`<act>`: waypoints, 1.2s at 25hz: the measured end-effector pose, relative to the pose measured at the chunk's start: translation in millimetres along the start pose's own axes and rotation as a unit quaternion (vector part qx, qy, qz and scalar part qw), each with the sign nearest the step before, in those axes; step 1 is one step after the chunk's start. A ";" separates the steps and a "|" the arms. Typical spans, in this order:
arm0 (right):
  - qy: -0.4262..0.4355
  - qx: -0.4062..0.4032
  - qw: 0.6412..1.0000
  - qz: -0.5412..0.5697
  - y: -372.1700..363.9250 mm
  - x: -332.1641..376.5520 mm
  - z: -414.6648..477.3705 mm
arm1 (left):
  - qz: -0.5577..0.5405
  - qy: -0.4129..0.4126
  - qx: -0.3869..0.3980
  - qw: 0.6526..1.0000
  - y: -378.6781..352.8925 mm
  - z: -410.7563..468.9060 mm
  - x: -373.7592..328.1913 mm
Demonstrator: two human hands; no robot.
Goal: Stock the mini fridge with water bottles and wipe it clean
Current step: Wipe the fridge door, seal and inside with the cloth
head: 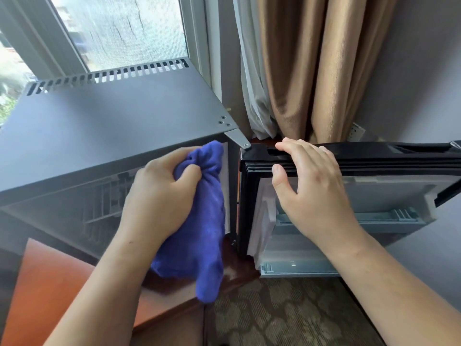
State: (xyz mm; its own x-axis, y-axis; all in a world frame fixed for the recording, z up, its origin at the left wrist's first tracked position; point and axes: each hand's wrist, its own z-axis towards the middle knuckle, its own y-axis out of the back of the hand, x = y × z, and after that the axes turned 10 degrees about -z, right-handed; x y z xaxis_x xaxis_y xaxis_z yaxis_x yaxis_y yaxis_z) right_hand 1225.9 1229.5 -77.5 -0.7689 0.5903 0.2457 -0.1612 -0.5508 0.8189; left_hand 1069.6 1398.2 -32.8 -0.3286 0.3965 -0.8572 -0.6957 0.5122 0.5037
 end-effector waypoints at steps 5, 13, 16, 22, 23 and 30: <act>-0.001 -0.005 1.000 0.002 -0.8 1.1 1.4 | 0.041 -0.001 0.032 0.999 -32.3 0.4 -28.0; -0.006 -0.006 1.000 0.019 1.4 4.0 1.4 | 0.075 -0.084 0.076 0.991 -28.4 -25.3 -3.2; -0.010 -0.036 0.995 0.095 9.3 13.7 -9.3 | 0.078 -0.052 0.170 0.981 -35.6 -44.9 35.3; 0.042 -0.015 0.988 0.150 -3.4 31.2 -60.9 | -0.231 0.137 0.062 0.961 -55.9 -44.4 119.6; 0.034 0.013 0.987 0.159 -9.2 32.7 -62.8 | -0.266 0.164 0.048 0.949 -60.5 -41.1 127.2; 0.020 0.078 0.975 0.205 -24.0 66.8 -50.6 | -0.411 0.124 -0.051 0.902 -76.0 41.4 104.7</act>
State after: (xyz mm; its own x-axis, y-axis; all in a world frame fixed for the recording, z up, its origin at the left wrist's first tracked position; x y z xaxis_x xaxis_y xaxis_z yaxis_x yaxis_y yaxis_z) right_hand 1147.1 1252.4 -106.9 -0.7729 0.3138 0.5515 0.2588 -0.6377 0.7255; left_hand 1114.5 1432.4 -156.4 0.2008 -0.2731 -0.9408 -0.8206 0.4776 -0.3138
